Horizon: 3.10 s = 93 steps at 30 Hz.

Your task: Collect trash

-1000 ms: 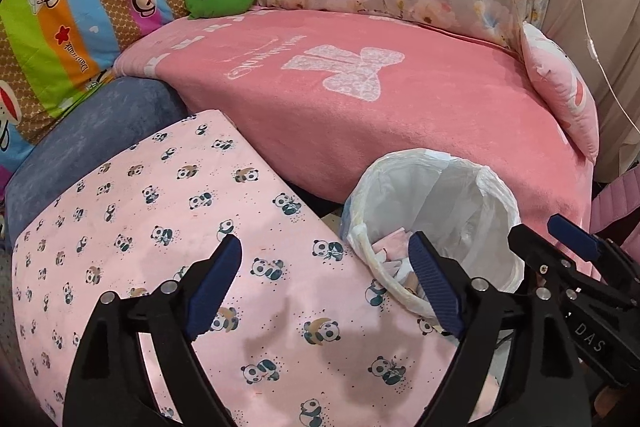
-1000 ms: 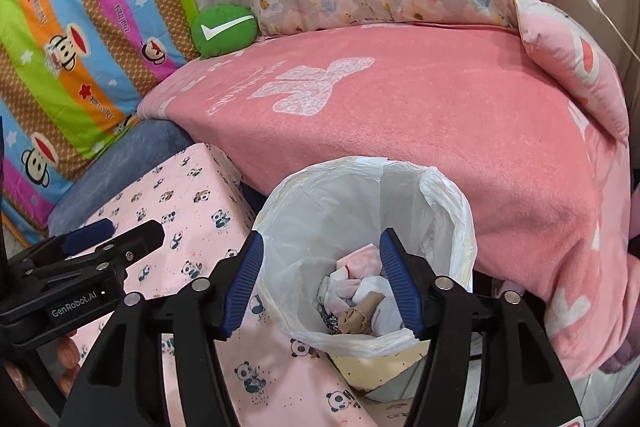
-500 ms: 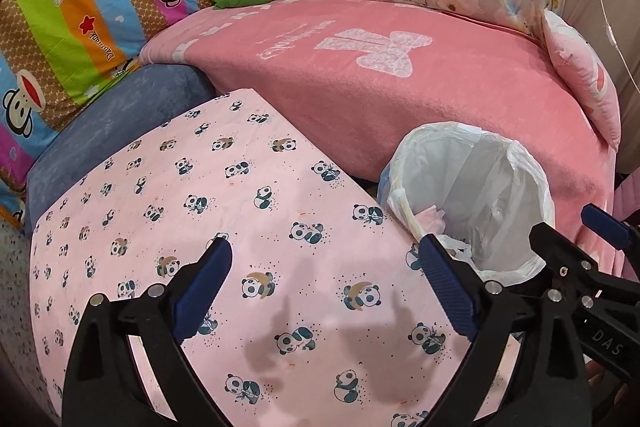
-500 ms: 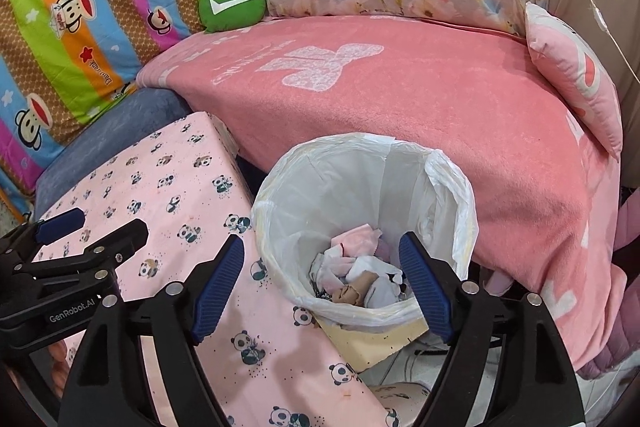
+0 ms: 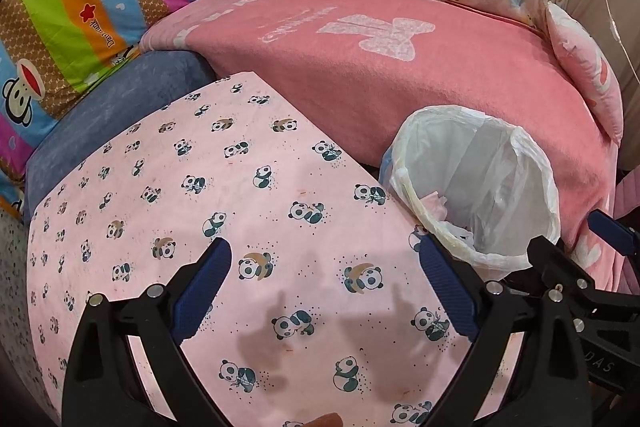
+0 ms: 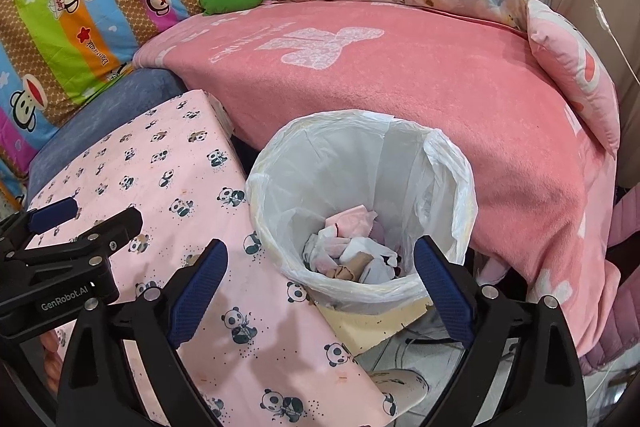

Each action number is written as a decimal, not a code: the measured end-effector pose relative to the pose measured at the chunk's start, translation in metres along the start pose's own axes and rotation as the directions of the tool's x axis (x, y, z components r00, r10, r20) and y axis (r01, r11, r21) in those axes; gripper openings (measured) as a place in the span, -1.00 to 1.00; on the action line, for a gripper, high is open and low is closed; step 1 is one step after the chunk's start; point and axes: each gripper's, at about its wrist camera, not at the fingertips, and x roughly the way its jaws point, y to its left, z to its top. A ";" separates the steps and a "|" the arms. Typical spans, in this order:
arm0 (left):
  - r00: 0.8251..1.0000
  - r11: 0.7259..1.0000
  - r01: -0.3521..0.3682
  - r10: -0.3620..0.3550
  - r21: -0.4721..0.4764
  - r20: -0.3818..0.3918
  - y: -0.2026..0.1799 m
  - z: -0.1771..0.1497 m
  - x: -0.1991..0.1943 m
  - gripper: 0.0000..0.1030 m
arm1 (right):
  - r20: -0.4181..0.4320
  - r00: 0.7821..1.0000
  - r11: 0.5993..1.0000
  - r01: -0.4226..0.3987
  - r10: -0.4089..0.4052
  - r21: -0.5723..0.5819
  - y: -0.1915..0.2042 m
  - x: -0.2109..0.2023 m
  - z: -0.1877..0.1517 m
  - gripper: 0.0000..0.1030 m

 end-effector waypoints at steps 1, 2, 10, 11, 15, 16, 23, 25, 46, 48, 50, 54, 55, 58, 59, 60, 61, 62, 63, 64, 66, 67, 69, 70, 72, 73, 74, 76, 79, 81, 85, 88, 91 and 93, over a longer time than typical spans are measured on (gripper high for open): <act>1.000 1.000 -0.001 0.001 0.000 -0.001 0.000 -0.001 0.000 0.76 | 0.000 1.000 1.000 0.002 -0.002 -0.002 0.001 0.001 -0.001 0.79; 1.000 1.000 -0.001 0.001 -0.002 -0.001 0.000 -0.001 0.000 0.76 | -0.005 1.000 1.000 0.002 -0.002 -0.005 0.002 0.002 -0.002 0.80; 1.000 1.000 -0.004 0.004 0.000 -0.009 -0.003 -0.005 0.000 0.77 | -0.013 1.000 1.000 0.018 -0.018 -0.013 0.001 0.002 -0.006 0.90; 1.000 1.000 -0.005 0.005 0.000 -0.009 -0.003 -0.005 0.000 0.77 | -0.012 1.000 1.000 0.020 -0.020 -0.013 0.000 0.002 -0.007 0.90; 1.000 1.000 -0.008 0.008 0.004 -0.009 -0.006 -0.006 0.001 0.80 | -0.008 1.000 1.000 0.029 -0.029 -0.008 -0.003 0.001 -0.008 0.90; 1.000 1.000 -0.008 0.008 0.006 -0.007 -0.007 -0.006 0.000 0.80 | -0.008 0.999 0.999 0.031 -0.031 -0.008 -0.004 0.001 -0.008 0.90; 1.000 0.999 -0.016 0.016 0.028 -0.002 -0.019 -0.007 -0.001 0.85 | -0.004 0.999 0.999 0.045 -0.045 0.002 -0.012 -0.002 -0.008 0.90; 1.000 0.999 -0.017 0.017 0.031 -0.005 -0.022 -0.007 -0.001 0.85 | 0.002 0.999 0.999 0.038 -0.038 0.006 -0.017 -0.003 -0.009 0.90; 0.998 0.998 -0.037 0.040 0.051 -0.049 -0.045 -0.009 0.005 0.86 | 0.002 0.999 0.998 0.053 -0.053 0.021 -0.040 -0.004 -0.010 0.90; 0.998 0.998 -0.036 0.039 0.054 -0.042 -0.047 -0.010 0.004 0.86 | 0.002 0.999 0.998 0.054 -0.054 0.024 -0.042 -0.004 -0.010 0.90; 0.999 0.997 -0.040 0.042 0.060 -0.028 -0.049 -0.011 0.003 0.86 | 0.003 0.999 0.998 0.054 -0.054 0.027 -0.044 -0.003 -0.010 0.90; 0.998 0.997 -0.045 0.048 0.065 -0.036 -0.051 -0.012 0.005 0.86 | 0.002 0.999 0.998 0.054 -0.054 0.030 -0.047 -0.003 -0.009 0.90; 0.998 0.997 -0.046 0.049 0.064 -0.037 -0.051 -0.012 0.006 0.86 | 0.001 0.999 0.998 0.054 -0.054 0.030 -0.047 -0.002 -0.009 0.90; 0.998 0.997 -0.044 0.047 0.060 -0.043 -0.051 -0.013 0.006 0.86 | -0.001 0.998 0.998 0.056 -0.056 0.031 -0.048 -0.002 -0.010 0.90; 0.998 0.997 -0.041 0.043 0.058 -0.045 -0.051 -0.013 0.006 0.86 | -0.001 0.998 0.998 0.057 -0.057 0.032 -0.048 -0.002 -0.010 0.90; 0.998 0.998 -0.039 0.041 0.056 -0.049 -0.050 -0.013 0.007 0.86 | -0.001 0.998 0.998 0.057 -0.057 0.032 -0.048 -0.002 -0.010 0.90; 0.998 0.998 -0.039 0.041 0.055 -0.050 -0.051 -0.013 0.007 0.86 | -0.002 0.998 0.998 0.059 -0.059 0.032 -0.048 -0.002 -0.010 0.90; 0.998 0.998 -0.040 0.043 0.056 -0.048 -0.051 -0.013 0.007 0.87 | -0.002 0.998 0.998 0.059 -0.059 0.033 -0.048 -0.002 -0.010 0.90; 0.998 0.997 -0.043 0.046 0.058 -0.047 -0.052 -0.013 0.007 0.86 | -0.002 0.998 0.998 0.060 -0.060 0.034 -0.049 -0.002 -0.010 0.90; 0.998 0.997 -0.043 0.046 0.060 -0.047 -0.052 -0.013 0.007 0.86 | -0.002 0.998 0.998 0.060 -0.060 0.034 -0.049 -0.001 -0.010 0.90; 0.998 0.997 -0.043 0.046 0.060 -0.050 -0.053 -0.013 0.007 0.86 | -0.003 0.998 0.998 0.062 -0.062 0.034 -0.049 0.000 -0.010 0.90; 0.998 0.997 -0.044 0.047 0.060 -0.050 -0.053 -0.014 0.007 0.86 | -0.004 0.998 0.997 0.062 -0.062 0.034 -0.049 0.000 -0.010 0.90; 0.998 0.997 -0.045 0.048 0.063 -0.051 -0.053 -0.014 0.008 0.87 | -0.005 0.998 0.997 0.063 -0.063 0.036 -0.050 0.001 -0.011 0.90; 0.998 0.997 -0.045 0.048 0.063 -0.050 -0.053 -0.014 0.008 0.86 | -0.006 0.998 0.997 0.064 -0.063 0.038 -0.051 0.001 -0.012 0.90; 0.997 0.997 -0.045 0.048 0.064 -0.052 -0.054 -0.015 0.008 0.86 | -0.008 0.998 0.997 0.065 -0.065 0.038 -0.052 0.001 -0.012 0.90; 0.997 0.997 -0.045 0.049 0.064 -0.052 -0.054 -0.015 0.008 0.86 | -0.009 0.998 0.997 0.066 -0.066 0.040 -0.053 0.001 -0.012 0.90; 0.997 0.997 -0.046 0.049 0.065 -0.051 -0.054 -0.015 0.008 0.86 | -0.009 0.998 0.997 0.067 -0.067 0.040 -0.053 0.001 -0.013 0.90; 0.997 0.997 -0.047 0.051 0.067 -0.052 -0.055 -0.016 0.009 0.86 | -0.011 0.998 0.997 0.068 -0.068 0.042 -0.054 0.002 -0.013 0.90; 0.997 0.997 -0.048 0.051 0.068 -0.054 -0.055 -0.017 0.010 0.87 | -0.010 0.998 0.997 0.069 -0.068 0.042 -0.054 0.002 -0.014 0.90; 0.997 0.996 -0.048 0.052 0.070 -0.054 -0.056 -0.017 0.010 0.86 | -0.011 0.998 0.997 0.069 -0.069 0.042 -0.055 0.002 -0.014 0.90; 0.997 0.996 -0.046 0.050 0.070 -0.054 -0.056 -0.017 0.010 0.87 | -0.010 0.998 0.997 0.069 -0.069 0.042 -0.055 0.002 -0.014 0.90; 0.997 0.996 -0.045 0.049 0.071 -0.056 -0.056 -0.018 0.010 0.86 | -0.011 0.998 0.997 0.069 -0.069 0.042 -0.055 0.002 -0.014 0.90; 0.997 0.996 -0.044 0.048 0.072 -0.056 -0.056 -0.018 0.010 0.86 | -0.011 0.998 0.997 0.069 -0.069 0.042 -0.055 0.002 -0.014 0.90; 0.997 0.996 -0.046 0.050 0.071 -0.054 -0.056 -0.018 0.010 0.87 | -0.012 0.998 0.997 0.068 -0.068 0.042 -0.055 0.002 -0.014 0.90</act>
